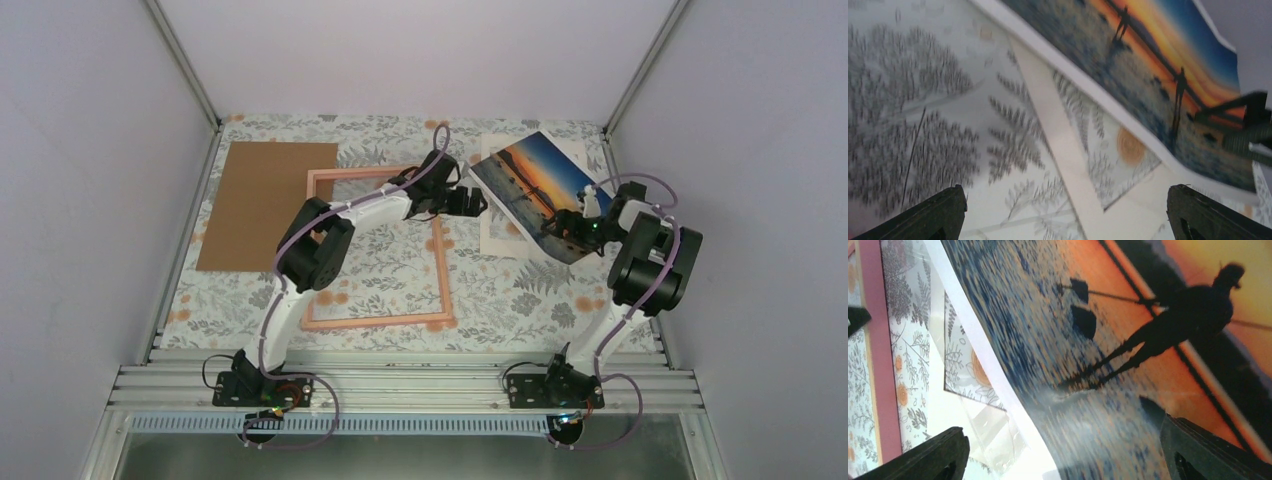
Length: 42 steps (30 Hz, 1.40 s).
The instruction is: Put the photo into the frame
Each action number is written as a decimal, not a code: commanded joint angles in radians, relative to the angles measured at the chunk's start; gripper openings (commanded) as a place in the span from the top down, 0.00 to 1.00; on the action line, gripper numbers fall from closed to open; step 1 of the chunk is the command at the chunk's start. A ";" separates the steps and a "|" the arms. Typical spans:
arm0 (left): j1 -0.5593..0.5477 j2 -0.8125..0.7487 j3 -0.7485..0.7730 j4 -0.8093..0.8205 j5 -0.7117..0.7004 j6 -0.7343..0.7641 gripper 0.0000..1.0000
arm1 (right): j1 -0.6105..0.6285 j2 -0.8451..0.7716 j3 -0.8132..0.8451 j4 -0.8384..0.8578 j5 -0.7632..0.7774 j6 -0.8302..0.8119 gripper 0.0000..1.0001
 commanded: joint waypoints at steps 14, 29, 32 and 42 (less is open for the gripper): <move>0.022 0.151 0.201 -0.104 -0.121 0.021 0.00 | 0.194 0.159 0.396 0.041 0.135 0.152 0.05; 0.128 0.121 0.148 -0.084 -0.036 -0.015 0.00 | 0.310 0.409 0.500 0.063 0.190 0.195 0.07; 0.136 0.123 0.167 -0.097 -0.008 -0.020 0.00 | 0.326 0.384 0.404 0.045 0.177 0.184 0.08; 0.141 0.198 0.227 -0.136 0.089 -0.067 0.00 | 0.370 0.352 0.246 0.010 0.151 0.174 0.14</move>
